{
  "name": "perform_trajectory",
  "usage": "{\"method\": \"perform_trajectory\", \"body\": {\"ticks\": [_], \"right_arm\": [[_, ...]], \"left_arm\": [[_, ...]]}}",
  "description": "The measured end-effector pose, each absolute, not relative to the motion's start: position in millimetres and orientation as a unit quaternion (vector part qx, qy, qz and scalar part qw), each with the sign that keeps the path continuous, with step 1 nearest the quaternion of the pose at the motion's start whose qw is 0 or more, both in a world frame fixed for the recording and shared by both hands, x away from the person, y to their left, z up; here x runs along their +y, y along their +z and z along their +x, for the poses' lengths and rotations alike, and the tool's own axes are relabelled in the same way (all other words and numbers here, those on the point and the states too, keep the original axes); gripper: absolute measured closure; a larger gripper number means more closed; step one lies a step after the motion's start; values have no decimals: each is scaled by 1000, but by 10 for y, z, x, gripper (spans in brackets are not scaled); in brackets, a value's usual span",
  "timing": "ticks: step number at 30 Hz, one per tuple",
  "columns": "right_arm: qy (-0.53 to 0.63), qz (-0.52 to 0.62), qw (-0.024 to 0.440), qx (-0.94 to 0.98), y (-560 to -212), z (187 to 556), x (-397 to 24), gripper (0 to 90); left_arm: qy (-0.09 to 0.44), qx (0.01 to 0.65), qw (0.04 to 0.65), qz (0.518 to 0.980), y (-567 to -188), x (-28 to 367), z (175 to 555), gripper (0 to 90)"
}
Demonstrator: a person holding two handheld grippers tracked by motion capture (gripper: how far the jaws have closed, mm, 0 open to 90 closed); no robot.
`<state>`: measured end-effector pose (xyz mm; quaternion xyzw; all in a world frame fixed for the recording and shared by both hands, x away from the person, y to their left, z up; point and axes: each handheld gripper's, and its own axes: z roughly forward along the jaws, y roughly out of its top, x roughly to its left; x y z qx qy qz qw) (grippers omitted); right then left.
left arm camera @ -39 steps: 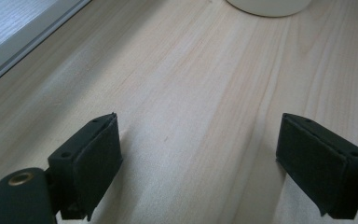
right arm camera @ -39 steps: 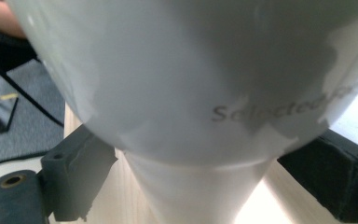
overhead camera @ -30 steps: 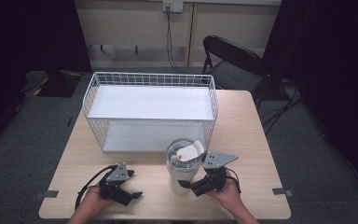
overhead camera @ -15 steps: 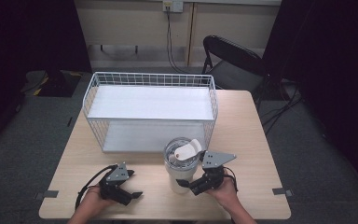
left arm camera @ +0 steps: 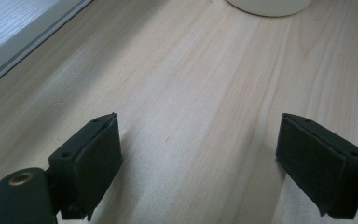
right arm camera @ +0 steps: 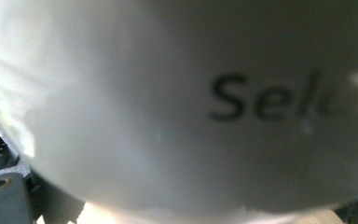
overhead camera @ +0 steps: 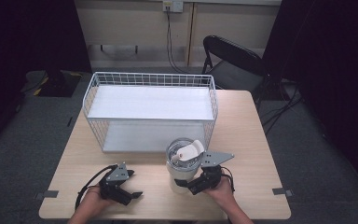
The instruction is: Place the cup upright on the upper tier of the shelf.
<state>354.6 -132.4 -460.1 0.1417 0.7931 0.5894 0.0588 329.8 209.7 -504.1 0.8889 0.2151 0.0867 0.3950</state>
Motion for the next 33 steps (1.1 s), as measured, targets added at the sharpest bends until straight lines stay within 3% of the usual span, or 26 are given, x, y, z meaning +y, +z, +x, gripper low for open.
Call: {"method": "perform_trajectory", "body": {"ticks": [33], "right_arm": [[654, 155, 58, 738, -4716, 3534, -1280, 91]], "left_arm": [[90, 216, 392, 890, -5038, 2102, 3302, 139]]}}
